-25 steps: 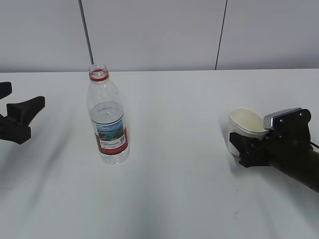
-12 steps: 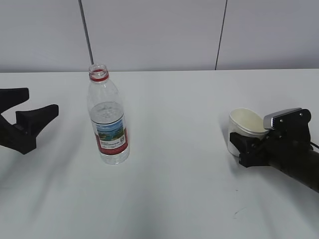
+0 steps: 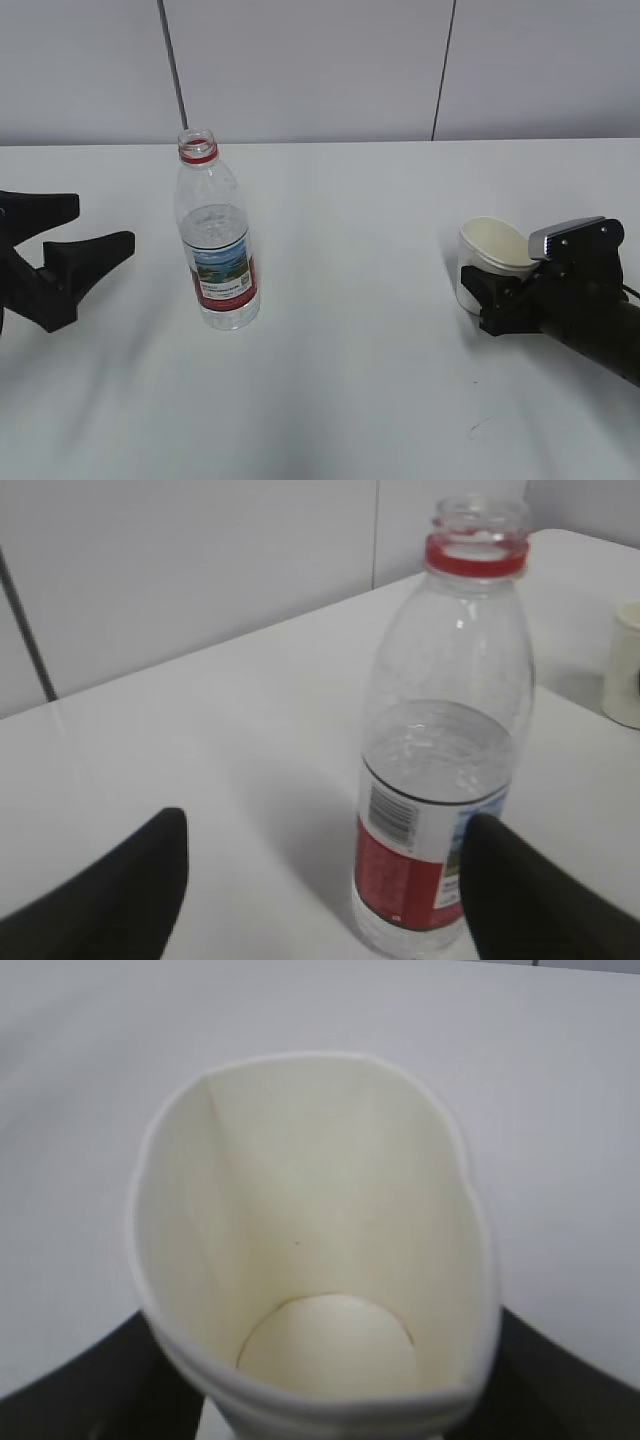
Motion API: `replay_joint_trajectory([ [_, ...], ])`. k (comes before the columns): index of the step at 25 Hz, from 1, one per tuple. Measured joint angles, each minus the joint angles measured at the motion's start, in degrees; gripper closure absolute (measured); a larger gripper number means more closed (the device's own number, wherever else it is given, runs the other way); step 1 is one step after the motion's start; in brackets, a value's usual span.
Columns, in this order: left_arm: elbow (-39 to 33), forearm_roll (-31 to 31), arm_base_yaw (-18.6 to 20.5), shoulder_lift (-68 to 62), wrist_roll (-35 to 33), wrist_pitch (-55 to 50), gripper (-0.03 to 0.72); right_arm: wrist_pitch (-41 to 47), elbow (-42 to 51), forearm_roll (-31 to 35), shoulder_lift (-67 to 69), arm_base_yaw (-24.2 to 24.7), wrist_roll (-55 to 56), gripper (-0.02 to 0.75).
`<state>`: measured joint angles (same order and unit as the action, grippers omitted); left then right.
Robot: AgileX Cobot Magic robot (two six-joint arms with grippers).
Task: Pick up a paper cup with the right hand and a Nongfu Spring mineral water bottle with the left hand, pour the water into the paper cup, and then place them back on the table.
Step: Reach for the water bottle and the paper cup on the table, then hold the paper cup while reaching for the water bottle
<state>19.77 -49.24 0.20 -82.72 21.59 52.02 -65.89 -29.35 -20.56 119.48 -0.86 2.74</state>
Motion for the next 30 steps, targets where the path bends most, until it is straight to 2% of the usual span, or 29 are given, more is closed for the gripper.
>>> replay_joint_trajectory([
  [3,0.00,-3.79,-0.20,-0.04,2.07,0.40,0.169,0.00,0.00,0.00,0.00,0.00,0.00,0.283],
  [6,0.00,-4.56,-1.37,-0.19,2.55,0.85,0.169,0.00,0.00,0.00,0.00,0.00,0.00,0.283],
  [8,0.00,-2.17,-3.01,-1.05,2.73,1.23,0.169,0.00,0.00,0.00,0.00,0.00,0.00,0.283],
  [11,0.00,5.36,-5.65,-3.63,2.73,2.25,0.169,0.00,0.00,0.00,0.00,0.00,0.00,0.283],
  [14,0.00,9.98,-7.46,-7.33,2.75,6.80,0.169,0.00,0.00,0.00,0.00,0.00,0.00,0.283],
  [19,0.00,10.05,-8.25,-11.27,2.49,11.28,0.169,0.00,0.00,0.00,0.00,0.00,0.00,0.283],
  [22,0.19,9.94,-8.41,-12.77,-0.74,11.72,0.169,0.00,0.00,0.00,0.00,0.00,0.00,0.283],
  [30,4.48,8.68,-8.79,-20.05,-3.35,13.11,0.153,-0.04,0.00,0.00,0.00,0.00,0.00,0.283],
])
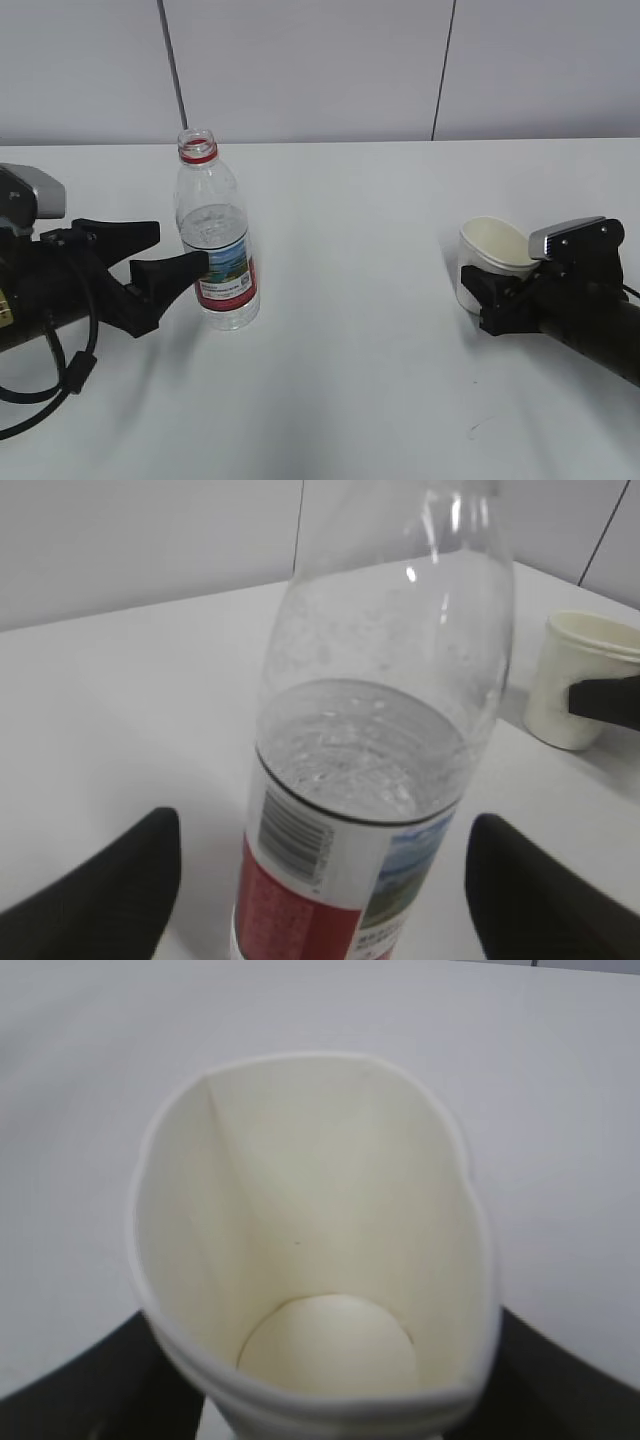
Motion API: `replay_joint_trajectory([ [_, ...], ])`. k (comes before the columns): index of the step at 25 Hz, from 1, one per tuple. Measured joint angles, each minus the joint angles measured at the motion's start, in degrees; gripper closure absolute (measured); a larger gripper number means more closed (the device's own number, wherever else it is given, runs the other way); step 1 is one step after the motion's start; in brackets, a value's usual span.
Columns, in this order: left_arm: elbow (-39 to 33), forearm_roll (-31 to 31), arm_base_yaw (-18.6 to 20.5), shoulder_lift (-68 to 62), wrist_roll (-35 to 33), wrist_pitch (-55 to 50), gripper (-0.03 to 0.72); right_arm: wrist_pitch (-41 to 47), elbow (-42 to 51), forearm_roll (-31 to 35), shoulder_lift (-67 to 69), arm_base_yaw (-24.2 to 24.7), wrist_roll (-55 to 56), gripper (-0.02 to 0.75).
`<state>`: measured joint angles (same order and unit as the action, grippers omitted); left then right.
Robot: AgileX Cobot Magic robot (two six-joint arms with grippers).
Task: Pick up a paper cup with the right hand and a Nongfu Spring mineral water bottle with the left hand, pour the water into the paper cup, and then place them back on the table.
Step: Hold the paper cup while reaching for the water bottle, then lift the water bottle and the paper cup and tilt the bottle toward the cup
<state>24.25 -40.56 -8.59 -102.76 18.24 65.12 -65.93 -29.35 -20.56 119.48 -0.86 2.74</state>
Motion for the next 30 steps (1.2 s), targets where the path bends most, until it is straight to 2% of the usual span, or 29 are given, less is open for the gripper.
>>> replay_joint_trajectory([
  [7,4.84,0.27,-3.28,-7.60,-0.10,0.06,0.140,0.00,0.00,0.00,0.00,0.00,0.00,0.284],
  [13,9.78,5.21,-7.27,-12.19,-1.11,0.07,0.137,0.00,0.00,0.00,0.00,0.00,0.00,0.284],
  [18,12.99,7.68,-7.77,-14.69,-1.41,0.27,0.137,-0.09,0.00,0.00,0.00,0.00,0.00,0.283],
  [21,13.39,8.57,-7.77,-15.29,-1.41,0.27,0.165,-0.09,0.00,0.00,0.00,0.00,0.00,0.284],
  [25,13.39,8.87,-7.77,-15.29,-1.55,0.33,0.252,-0.09,0.00,0.00,0.00,0.00,0.00,0.284],
  [30,13.39,8.87,-7.77,-15.29,-1.60,0.37,0.275,-0.09,-0.28,-2.58,0.00,0.32,0.00,0.284],
])
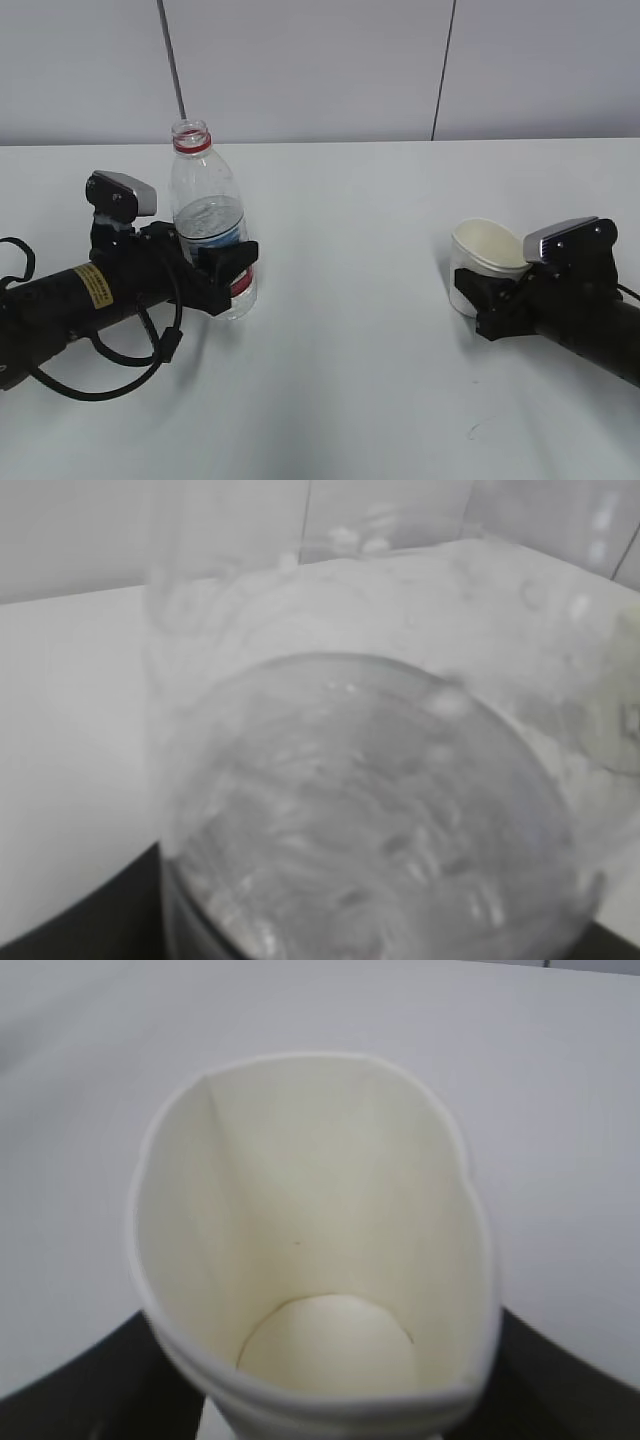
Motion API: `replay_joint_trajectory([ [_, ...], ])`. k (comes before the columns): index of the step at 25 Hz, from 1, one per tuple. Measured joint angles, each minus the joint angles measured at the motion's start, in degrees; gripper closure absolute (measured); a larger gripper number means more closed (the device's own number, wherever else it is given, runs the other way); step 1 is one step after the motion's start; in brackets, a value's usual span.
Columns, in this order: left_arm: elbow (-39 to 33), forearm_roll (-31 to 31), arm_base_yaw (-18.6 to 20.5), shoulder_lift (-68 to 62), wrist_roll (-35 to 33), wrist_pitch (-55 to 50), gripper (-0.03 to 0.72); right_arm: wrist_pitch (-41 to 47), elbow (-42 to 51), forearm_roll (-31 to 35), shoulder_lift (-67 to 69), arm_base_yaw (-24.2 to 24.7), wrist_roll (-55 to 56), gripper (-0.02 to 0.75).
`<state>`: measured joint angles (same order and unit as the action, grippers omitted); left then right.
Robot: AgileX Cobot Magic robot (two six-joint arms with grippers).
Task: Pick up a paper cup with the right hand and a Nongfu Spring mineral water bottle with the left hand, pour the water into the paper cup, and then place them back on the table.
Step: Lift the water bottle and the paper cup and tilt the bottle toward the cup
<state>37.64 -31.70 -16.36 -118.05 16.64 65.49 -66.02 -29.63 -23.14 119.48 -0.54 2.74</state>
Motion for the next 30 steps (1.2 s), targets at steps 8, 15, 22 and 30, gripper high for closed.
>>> replay_joint_trajectory([
  [8,0.00,0.15,0.00,0.00,0.00,0.00,0.316,0.10,-4.00,-13.28,0.00,0.00,2.84,0.284],
  [15,0.00,0.21,0.00,0.64,-3.54,-0.91,0.316,0.10,-9.64,-22.58,0.00,-1.55,10.38,0.284],
  [22,0.00,2.11,0.10,5.71,-10.62,-7.19,0.316,0.55,-15.26,-28.87,0.04,-5.74,17.68,0.284],
  [30,0.00,3.06,0.10,10.34,-18.24,-17.45,0.317,3.34,-19.31,-37.50,0.13,-8.15,26.13,0.284],
])
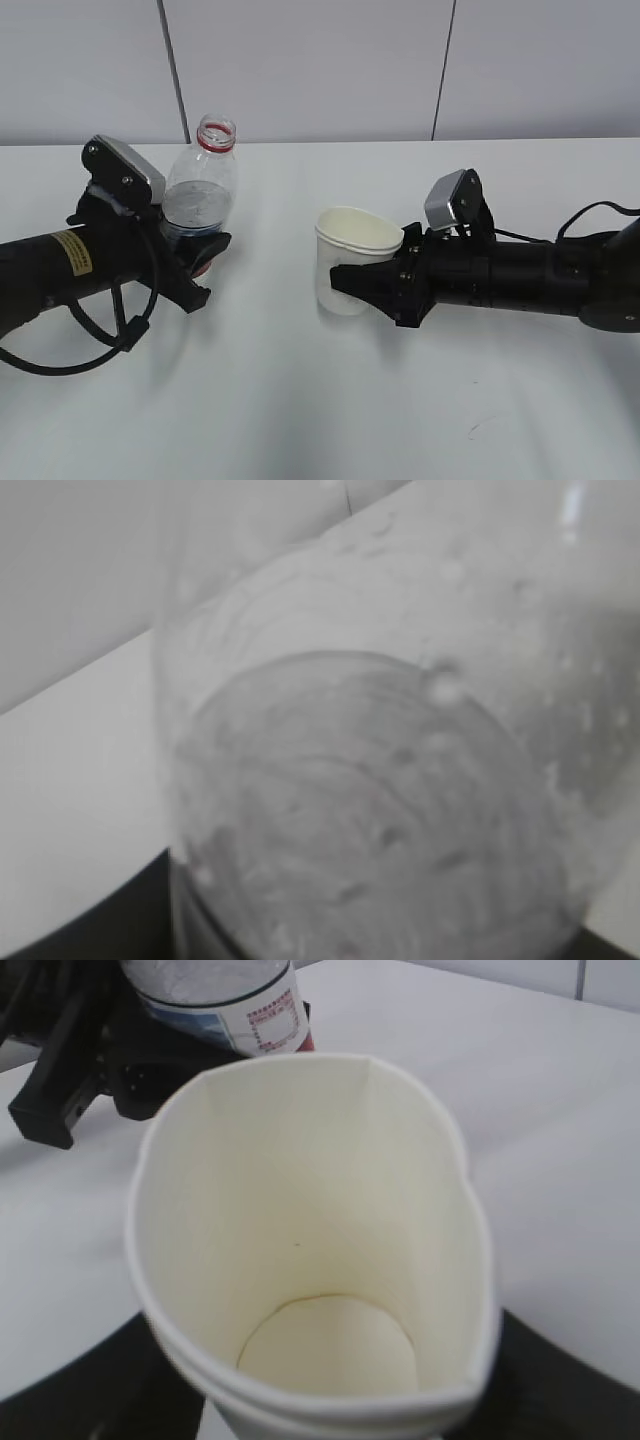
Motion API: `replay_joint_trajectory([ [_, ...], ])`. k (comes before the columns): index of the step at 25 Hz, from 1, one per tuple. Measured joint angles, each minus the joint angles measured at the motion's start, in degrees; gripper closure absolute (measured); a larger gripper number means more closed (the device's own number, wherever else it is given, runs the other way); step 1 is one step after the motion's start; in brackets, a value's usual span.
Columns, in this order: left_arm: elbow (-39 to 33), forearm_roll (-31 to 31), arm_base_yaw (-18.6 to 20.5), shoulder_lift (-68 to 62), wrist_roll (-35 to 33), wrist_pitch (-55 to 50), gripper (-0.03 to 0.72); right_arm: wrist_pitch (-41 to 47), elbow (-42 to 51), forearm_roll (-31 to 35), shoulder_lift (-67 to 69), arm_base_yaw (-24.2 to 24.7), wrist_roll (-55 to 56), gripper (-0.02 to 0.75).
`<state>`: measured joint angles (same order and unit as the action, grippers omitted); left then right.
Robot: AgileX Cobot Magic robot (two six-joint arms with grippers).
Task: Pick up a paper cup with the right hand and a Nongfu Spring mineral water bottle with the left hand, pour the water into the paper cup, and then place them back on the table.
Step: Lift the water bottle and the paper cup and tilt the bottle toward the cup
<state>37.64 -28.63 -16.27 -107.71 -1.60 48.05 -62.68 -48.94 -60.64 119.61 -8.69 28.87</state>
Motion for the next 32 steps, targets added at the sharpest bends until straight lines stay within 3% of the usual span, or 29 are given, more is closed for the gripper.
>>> replay_joint_trajectory([
  [9,1.91,0.55,0.00,3.95,-8.59,-10.40,0.318,1.16,-6.25,-10.82,0.00,0.00,11.23,0.284],
  [15,4.87,0.59,-0.07,4.08,-10.68,-14.42,0.318,3.18,-9.82,-16.32,0.13,-0.80,16.43,0.284],
  [25,5.85,0.59,-0.59,4.49,-18.92,-15.84,0.319,3.63,-12.41,-17.89,0.26,-1.98,18.42,0.284],
  [32,5.85,4.72,-0.59,4.49,-28.30,-15.84,0.320,3.73,-12.41,-18.09,0.26,-1.98,18.78,0.283],
])
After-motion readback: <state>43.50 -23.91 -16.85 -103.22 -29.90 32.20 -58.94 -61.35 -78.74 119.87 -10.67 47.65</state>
